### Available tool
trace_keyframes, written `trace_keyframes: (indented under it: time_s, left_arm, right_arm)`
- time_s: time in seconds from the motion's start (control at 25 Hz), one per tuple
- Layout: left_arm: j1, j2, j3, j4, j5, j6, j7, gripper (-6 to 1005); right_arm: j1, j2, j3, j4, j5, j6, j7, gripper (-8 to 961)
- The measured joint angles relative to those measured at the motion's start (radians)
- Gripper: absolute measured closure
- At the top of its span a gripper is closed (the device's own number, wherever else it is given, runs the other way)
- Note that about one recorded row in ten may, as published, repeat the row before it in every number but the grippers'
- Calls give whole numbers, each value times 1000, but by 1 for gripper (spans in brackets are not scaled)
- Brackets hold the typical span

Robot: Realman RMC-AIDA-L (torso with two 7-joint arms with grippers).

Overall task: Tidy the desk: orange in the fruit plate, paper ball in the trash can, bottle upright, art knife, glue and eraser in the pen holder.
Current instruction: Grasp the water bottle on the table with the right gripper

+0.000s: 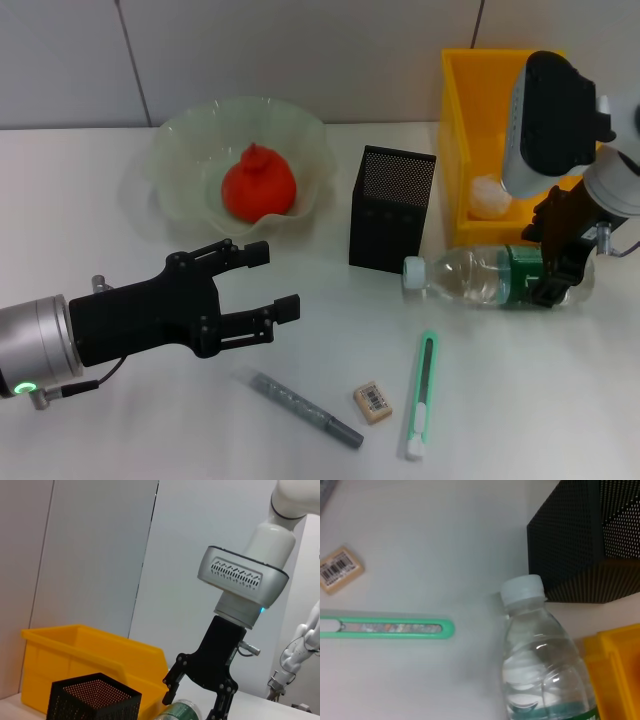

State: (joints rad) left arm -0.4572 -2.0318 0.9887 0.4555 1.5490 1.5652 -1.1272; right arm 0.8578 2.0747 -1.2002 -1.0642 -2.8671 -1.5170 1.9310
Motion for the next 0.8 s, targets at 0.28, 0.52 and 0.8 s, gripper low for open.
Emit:
trace_keyframes:
  time_s: [0.28, 0.52, 0.8]
  left_arm:
    - [-3, -1, -1, 0, -1, -5, -1, 209]
    - [-6, -1, -13, 0, -3, -7, -2, 211]
    - [-9, -1, -13, 0, -3, -7, -9, 214]
  right_arm:
    - [-2, 1, -34, 29, -3, 37, -2, 135]
    - [-2, 1, -55, 43, -3, 59, -2, 136]
    - [-1, 2, -85, 65, -3, 72, 2, 136]
